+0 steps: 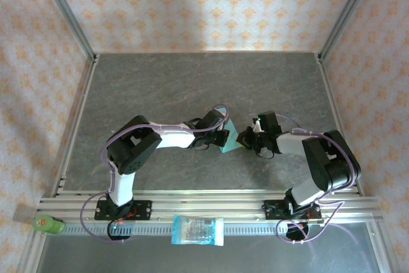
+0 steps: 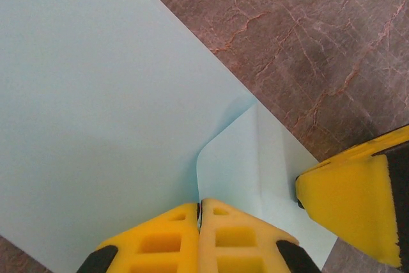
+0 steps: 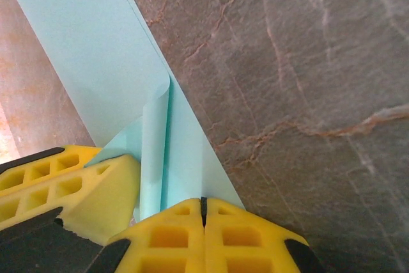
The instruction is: Fold a paper plane with a square sheet of paper (pick it up from the middle)
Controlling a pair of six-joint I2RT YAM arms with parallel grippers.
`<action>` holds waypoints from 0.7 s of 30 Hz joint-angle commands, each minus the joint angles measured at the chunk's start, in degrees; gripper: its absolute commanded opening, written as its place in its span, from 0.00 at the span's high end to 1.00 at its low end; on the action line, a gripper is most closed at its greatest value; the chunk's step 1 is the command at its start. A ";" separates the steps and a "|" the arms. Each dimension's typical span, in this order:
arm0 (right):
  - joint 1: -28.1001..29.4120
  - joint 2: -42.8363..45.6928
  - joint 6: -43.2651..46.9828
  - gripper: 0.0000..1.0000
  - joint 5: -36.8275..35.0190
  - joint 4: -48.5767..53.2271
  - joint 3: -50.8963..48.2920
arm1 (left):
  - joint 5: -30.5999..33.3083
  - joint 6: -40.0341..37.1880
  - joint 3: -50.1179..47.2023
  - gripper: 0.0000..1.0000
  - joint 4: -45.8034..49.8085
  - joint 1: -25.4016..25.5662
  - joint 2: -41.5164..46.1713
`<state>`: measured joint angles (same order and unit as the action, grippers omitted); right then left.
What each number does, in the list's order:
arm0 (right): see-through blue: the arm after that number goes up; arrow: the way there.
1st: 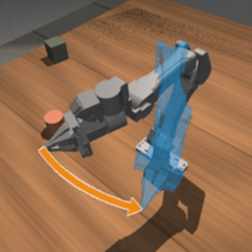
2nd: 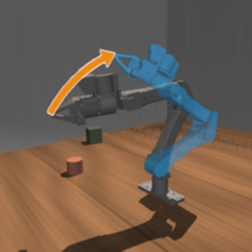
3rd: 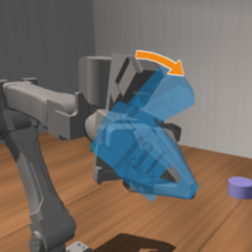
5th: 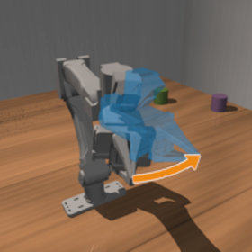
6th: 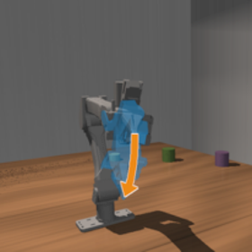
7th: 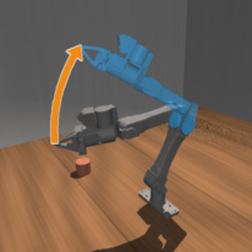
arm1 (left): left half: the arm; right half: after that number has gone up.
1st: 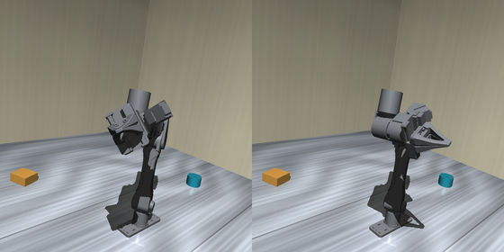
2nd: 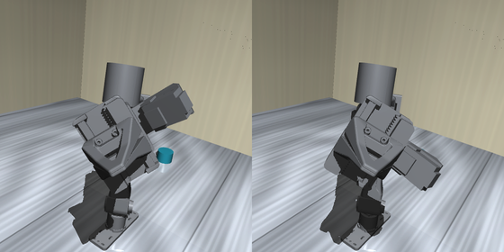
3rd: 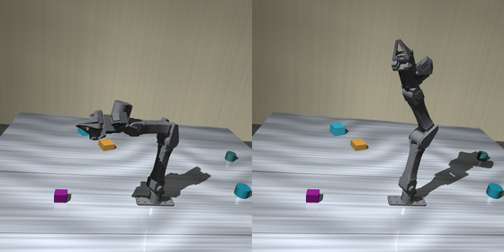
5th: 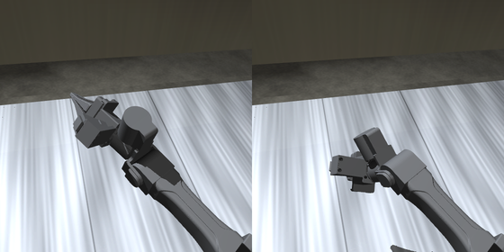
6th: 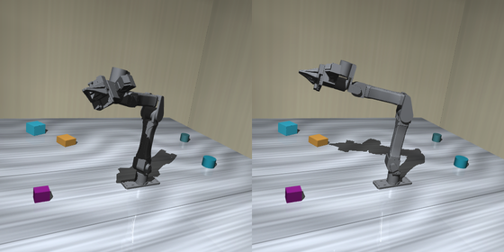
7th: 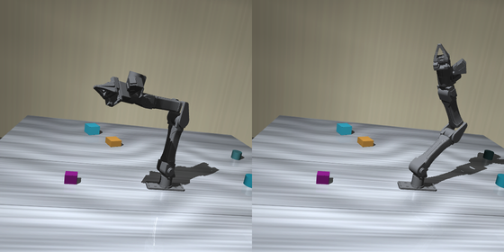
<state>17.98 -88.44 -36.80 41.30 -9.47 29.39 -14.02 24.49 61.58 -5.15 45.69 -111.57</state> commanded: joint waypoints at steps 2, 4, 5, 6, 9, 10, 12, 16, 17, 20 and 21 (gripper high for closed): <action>0.19 -1.82 1.01 1.00 -4.95 7.10 -1.17 | 2.12 -0.68 0.28 1.00 4.12 -0.27 1.43; 0.21 -1.82 0.89 1.00 -4.86 6.94 -1.26 | 2.32 -0.72 -0.01 1.00 4.44 -0.34 1.56; 0.17 -1.86 0.94 1.00 -4.74 6.84 -1.33 | 2.44 -0.68 -0.29 1.00 4.38 -0.34 1.55; 0.17 -1.84 0.94 1.00 -4.74 6.70 -1.31 | 2.77 -0.74 -0.47 1.00 4.36 -0.34 3.48; 0.22 -2.07 1.02 1.00 -4.72 6.70 -1.35 | 3.51 -0.94 -0.40 1.00 4.70 -0.33 3.64; 0.17 -2.03 1.02 1.00 -4.69 6.74 -1.35 | 3.52 -1.09 -0.32 1.00 4.79 -0.33 3.64; 0.21 -2.05 1.06 1.00 -4.69 6.75 -1.34 | 3.69 -0.98 -0.41 1.00 4.77 -0.30 3.73; 0.21 -1.95 1.01 1.00 -4.63 6.75 -1.34 | 3.83 -1.25 0.06 1.00 4.95 -0.32 3.21; 0.20 -1.92 1.02 1.00 -4.66 6.74 -1.35 | 3.96 -1.37 0.25 1.00 5.14 -0.38 3.07; 0.17 -1.94 1.00 1.00 -4.70 6.84 -1.35 | 4.84 -1.70 0.78 1.00 5.90 -0.32 2.69; 0.19 -1.82 0.99 1.00 -4.69 6.84 -1.44 | 5.24 -1.74 0.88 1.00 6.25 -0.34 2.60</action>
<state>17.98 -88.47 -36.75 41.32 -9.47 29.39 -11.25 23.88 61.45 -1.65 45.69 -109.75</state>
